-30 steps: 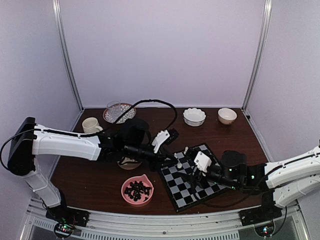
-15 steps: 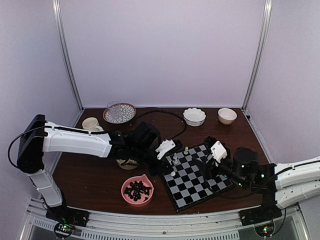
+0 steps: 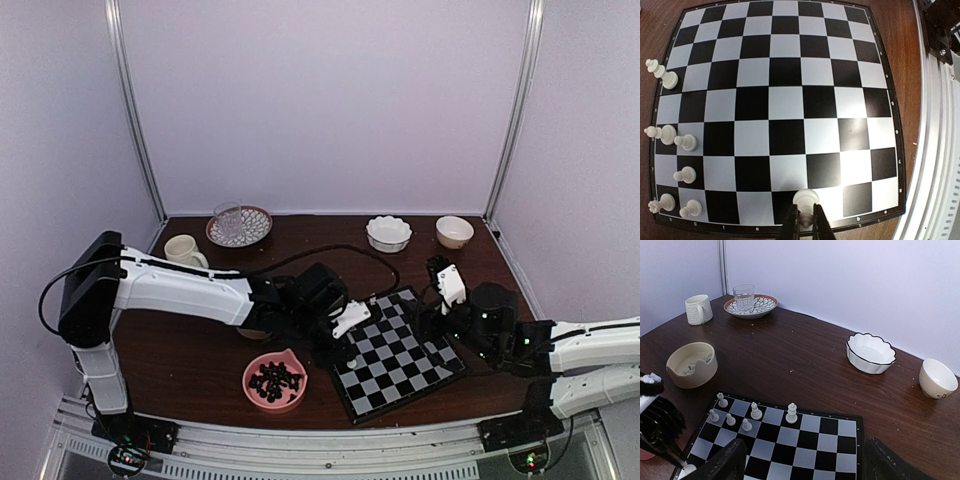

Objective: Set up the chess pieces on the board
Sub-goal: Place the bishop on the chessboard, then pick up the bishop from the chessboard.

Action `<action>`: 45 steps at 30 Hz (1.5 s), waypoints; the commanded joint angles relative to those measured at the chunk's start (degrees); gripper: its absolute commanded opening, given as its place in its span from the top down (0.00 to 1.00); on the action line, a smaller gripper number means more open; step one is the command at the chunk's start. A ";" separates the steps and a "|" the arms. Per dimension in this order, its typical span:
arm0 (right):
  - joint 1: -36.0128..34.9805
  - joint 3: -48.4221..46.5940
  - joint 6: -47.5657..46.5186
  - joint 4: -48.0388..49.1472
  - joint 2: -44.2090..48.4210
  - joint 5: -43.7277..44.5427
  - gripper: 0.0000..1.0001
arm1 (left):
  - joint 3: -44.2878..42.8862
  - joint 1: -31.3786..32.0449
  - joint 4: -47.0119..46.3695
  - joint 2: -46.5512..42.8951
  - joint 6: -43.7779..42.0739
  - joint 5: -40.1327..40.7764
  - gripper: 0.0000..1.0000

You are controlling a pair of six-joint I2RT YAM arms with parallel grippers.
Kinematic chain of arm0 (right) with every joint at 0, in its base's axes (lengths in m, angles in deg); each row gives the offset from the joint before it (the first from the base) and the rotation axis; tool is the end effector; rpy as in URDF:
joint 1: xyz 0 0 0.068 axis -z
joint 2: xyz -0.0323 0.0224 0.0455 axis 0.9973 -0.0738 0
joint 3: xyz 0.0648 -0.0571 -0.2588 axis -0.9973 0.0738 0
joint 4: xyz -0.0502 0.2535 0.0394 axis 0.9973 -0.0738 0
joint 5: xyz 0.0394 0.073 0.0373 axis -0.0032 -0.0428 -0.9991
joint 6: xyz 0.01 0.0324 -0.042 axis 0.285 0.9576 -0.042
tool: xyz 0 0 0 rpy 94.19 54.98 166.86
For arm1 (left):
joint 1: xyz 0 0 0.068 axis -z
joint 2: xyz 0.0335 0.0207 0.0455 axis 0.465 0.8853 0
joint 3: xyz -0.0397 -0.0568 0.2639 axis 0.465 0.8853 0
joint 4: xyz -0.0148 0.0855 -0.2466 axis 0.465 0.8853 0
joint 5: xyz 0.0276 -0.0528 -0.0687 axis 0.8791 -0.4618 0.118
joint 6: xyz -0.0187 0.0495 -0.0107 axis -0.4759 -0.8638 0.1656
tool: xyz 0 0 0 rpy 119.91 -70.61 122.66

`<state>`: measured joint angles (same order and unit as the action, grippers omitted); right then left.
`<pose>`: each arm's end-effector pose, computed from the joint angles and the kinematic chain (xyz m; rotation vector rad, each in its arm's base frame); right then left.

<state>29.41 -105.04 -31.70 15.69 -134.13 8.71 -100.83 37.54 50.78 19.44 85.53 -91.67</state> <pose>0.1274 0.1682 0.2151 -0.5802 1.7537 0.3984 0.1619 -0.3677 0.1895 1.3821 2.2355 -0.7263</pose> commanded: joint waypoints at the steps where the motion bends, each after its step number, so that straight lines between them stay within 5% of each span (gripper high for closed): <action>1: 0.45 0.76 1.59 -0.38 0.30 -0.64 0.16 | -2.55 0.64 1.79 1.09 -1.41 2.18 1.00; 17: 0.46 0.83 2.21 -2.43 1.65 3.88 0.13 | -4.70 0.63 3.42 4.17 -1.32 2.63 0.98; 26: 0.46 -1.01 4.22 -5.15 0.66 5.17 0.08 | -3.38 0.66 2.64 1.50 -0.47 2.29 0.67; 39: 0.46 -10.64 15.94 -25.00 -3.83 5.20 0.00 | 12.86 -5.90 -10.84 -18.63 6.60 4.59 0.65; 45: 0.13 -19.01 12.31 -32.98 -7.45 -12.89 0.00 | 22.83 -14.72 -17.43 -29.33 11.46 2.90 0.65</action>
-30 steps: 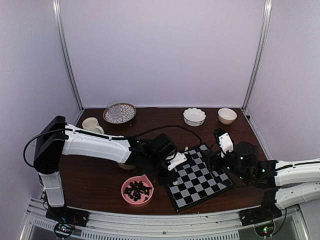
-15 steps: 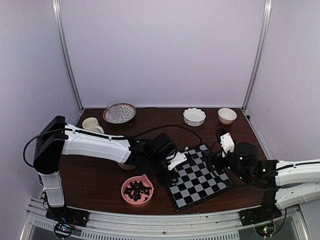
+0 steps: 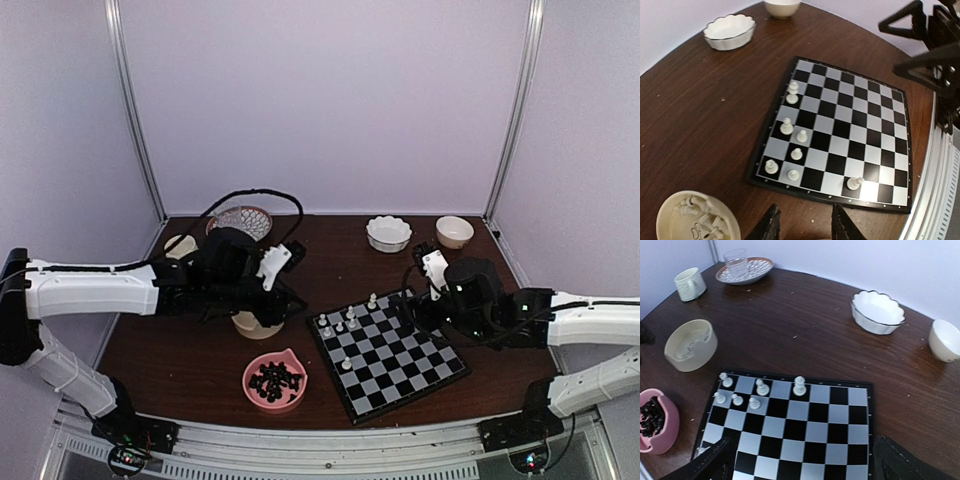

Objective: Set up the chess pieces on the board
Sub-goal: Pick up the bishop from the chessboard.

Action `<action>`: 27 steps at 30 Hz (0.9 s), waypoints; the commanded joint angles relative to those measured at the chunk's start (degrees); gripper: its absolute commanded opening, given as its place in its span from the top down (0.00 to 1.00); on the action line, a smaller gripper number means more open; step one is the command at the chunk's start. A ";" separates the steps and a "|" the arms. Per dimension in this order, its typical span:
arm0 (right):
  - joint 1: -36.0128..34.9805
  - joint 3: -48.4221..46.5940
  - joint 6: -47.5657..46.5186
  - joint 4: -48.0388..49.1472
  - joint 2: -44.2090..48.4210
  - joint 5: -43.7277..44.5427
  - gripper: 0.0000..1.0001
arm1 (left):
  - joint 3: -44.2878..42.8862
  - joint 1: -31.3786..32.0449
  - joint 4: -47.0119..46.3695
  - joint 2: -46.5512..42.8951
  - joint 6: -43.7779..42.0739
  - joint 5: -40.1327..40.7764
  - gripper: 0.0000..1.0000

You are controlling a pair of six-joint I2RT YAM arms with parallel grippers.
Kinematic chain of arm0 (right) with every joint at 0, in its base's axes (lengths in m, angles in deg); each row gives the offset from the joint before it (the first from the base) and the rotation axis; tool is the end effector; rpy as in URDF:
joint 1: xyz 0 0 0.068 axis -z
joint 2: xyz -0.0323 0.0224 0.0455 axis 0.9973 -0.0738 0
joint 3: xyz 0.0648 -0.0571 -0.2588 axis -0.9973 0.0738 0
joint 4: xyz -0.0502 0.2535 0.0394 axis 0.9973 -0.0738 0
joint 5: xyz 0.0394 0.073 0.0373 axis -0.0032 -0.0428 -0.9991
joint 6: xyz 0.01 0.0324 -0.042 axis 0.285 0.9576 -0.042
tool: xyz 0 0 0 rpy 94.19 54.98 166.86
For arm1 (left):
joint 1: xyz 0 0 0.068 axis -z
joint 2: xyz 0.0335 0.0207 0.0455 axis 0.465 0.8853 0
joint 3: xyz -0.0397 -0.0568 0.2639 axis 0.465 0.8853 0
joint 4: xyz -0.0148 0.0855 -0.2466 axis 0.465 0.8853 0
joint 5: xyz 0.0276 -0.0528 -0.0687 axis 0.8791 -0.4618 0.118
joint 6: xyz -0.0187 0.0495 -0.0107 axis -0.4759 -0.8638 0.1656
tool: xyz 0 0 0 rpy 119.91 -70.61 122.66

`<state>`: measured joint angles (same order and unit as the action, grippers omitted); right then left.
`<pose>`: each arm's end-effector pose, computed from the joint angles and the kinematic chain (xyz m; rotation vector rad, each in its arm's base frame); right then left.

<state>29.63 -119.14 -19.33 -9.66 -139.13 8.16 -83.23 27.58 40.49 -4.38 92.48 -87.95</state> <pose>0.1378 0.1828 0.2381 -0.5220 2.0493 0.3792 0.1805 -0.2687 0.2484 0.9145 2.1255 -0.7827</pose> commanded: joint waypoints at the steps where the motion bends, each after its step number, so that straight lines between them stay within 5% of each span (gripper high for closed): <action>1: -0.81 -7.32 0.93 -10.85 -5.11 -13.96 0.00 | 6.55 -6.21 -7.46 -7.09 5.16 -0.64 0.64; 13: -9.59 -24.77 5.16 -26.32 -23.46 -13.58 0.35 | 14.78 -9.41 -10.13 -19.40 4.59 16.96 0.60; 27: -10.88 -35.37 3.82 -28.94 -39.69 -17.68 0.48 | 17.41 -9.41 -11.33 -23.66 4.20 19.60 0.56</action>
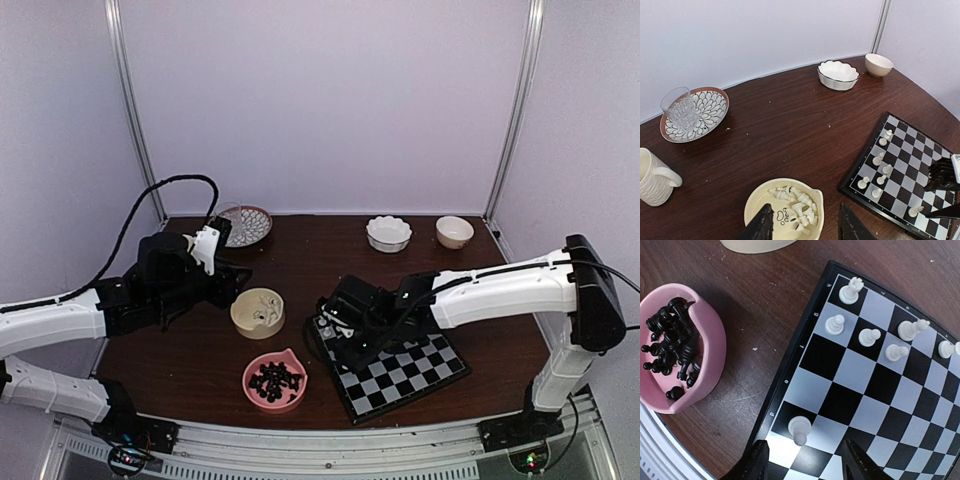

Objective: Set up the chess pieces on the board
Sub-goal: Pick up the bishop from the chessboard.

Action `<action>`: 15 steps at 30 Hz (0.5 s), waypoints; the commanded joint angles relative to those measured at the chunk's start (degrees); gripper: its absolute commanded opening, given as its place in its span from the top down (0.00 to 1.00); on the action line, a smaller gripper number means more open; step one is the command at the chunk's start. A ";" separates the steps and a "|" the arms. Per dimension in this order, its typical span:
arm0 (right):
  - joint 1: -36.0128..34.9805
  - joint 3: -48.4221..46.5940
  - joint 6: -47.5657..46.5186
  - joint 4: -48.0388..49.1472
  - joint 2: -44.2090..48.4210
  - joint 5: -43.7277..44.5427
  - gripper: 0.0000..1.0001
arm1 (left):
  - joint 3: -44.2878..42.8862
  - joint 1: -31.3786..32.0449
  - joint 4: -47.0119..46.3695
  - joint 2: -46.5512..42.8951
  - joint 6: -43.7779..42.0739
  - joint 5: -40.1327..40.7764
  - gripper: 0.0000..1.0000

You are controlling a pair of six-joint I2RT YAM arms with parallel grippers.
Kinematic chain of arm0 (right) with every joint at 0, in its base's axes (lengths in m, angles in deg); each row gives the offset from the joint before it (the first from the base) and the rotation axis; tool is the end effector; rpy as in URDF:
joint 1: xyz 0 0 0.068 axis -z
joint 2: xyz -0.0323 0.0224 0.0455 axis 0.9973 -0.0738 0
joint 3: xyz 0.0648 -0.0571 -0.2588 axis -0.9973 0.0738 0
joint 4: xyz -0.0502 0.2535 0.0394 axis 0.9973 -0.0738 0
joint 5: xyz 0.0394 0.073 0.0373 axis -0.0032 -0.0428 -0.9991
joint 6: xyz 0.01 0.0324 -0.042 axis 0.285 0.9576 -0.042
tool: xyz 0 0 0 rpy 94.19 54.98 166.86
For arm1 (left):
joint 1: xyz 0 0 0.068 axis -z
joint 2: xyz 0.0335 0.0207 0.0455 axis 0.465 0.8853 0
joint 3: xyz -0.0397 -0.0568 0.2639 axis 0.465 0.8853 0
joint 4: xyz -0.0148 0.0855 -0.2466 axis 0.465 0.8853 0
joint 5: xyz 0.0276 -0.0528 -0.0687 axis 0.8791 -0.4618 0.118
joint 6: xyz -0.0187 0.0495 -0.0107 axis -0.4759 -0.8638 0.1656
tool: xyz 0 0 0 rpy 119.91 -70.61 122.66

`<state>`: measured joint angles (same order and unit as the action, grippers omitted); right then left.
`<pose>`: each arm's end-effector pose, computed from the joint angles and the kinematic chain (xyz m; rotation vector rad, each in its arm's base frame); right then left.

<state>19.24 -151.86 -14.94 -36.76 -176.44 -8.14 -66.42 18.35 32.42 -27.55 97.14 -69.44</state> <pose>0.1408 0.3174 0.2089 -1.0480 2.5289 0.3662 0.1723 -0.1689 0.2675 0.3675 1.9469 -0.5424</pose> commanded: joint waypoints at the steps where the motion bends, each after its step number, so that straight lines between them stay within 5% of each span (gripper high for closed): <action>1: -0.51 -2.93 -0.58 -1.82 -3.00 -1.49 0.49 | 0.56 -0.18 -3.17 -0.47 -0.45 1.08 0.56; 15: -0.48 -3.79 -0.45 -2.04 -6.51 -1.88 0.65 | 0.18 -0.18 -2.87 0.33 -0.53 0.81 0.55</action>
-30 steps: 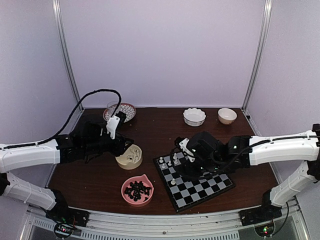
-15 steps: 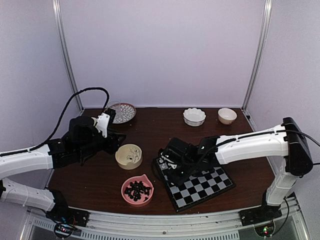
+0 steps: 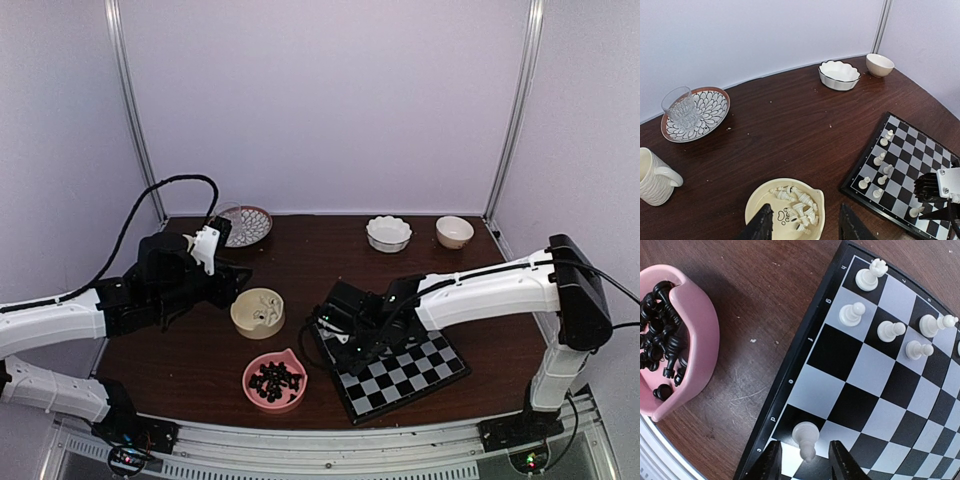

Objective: Set up the chess pieces on the board
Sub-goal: Pick up the bishop from the chessboard.

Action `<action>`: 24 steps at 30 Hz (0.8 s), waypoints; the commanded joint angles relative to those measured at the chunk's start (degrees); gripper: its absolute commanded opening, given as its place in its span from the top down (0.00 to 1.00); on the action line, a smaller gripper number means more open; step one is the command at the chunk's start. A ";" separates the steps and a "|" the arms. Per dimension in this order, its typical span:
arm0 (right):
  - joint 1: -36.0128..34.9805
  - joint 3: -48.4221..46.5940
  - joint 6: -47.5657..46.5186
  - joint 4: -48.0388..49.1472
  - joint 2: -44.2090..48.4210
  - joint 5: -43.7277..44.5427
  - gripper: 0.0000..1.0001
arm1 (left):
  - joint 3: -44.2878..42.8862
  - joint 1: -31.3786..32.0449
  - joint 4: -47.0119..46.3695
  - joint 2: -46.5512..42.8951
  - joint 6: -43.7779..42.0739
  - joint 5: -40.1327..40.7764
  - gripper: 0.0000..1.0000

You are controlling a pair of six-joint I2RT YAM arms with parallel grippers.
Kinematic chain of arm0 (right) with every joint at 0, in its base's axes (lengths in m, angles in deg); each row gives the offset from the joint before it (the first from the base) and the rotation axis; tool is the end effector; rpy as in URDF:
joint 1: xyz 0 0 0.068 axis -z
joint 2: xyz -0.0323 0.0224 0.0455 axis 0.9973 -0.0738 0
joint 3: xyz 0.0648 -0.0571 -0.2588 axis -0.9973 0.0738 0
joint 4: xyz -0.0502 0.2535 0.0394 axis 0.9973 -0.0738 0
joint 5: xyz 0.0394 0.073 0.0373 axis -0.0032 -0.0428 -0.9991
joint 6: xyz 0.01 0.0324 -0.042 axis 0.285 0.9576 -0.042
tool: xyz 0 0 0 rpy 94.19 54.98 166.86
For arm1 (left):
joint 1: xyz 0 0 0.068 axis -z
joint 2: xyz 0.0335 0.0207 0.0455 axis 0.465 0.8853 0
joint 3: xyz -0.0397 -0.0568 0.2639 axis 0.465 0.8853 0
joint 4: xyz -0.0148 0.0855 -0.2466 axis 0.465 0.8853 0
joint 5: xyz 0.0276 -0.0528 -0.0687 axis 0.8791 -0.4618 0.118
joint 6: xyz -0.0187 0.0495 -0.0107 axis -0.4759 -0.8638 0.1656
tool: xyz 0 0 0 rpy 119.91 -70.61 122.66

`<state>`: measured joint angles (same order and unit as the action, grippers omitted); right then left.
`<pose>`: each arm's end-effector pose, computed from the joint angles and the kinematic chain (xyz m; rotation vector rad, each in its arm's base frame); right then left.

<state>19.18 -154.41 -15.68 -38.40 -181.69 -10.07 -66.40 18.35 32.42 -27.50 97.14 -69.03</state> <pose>0.1444 0.3298 0.1897 -1.1092 2.5905 0.3320 0.1725 -0.1688 0.2672 0.3628 1.9474 -0.5352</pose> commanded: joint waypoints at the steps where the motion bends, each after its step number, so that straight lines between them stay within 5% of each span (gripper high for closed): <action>1: -0.41 -1.24 0.19 -0.27 -1.36 0.18 0.65 | 0.14 -0.18 -2.87 0.33 -0.53 0.35 0.55; 13: -0.35 -1.31 -0.25 -0.47 1.41 2.76 0.91 | 0.06 -0.18 -2.95 0.67 -0.45 0.22 0.55; 24: 4.83 -3.04 -3.52 -4.17 9.13 6.56 0.96 | 0.42 -0.19 -3.22 0.28 -0.27 0.05 0.55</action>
<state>21.08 -155.22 -17.15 -40.72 -175.46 -6.48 -66.42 18.35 32.38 -26.70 97.14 -69.05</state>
